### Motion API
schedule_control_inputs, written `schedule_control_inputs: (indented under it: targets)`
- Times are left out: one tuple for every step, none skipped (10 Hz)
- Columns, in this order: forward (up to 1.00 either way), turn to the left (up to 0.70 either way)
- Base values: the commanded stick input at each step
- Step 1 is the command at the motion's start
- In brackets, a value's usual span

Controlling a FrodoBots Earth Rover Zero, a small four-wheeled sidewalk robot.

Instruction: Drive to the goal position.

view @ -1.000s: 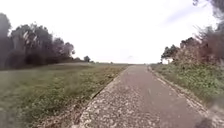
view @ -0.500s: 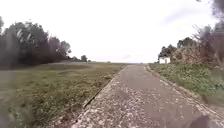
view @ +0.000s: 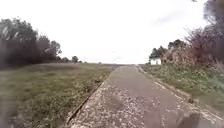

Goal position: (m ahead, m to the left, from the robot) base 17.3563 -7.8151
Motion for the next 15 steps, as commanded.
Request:
schedule_control_inputs:
  targets:
    - [0.70,-0.35]
    - [0.70,-0.35]
    - [0.70,-0.29]
    - [0.70,-0.22]
    - [0.70,0.00]
    - [0.70,0.00]
    - [0.70,0.00]
    - [0.70,0.00]
    - [0.70,0.00]
    - [0.70,0.00]
    - [0.70,0.00]
    - [0.70,0.00]
    - [0.70,0.00]
    - [0.70,0.00]
    - [0.70,0.00]
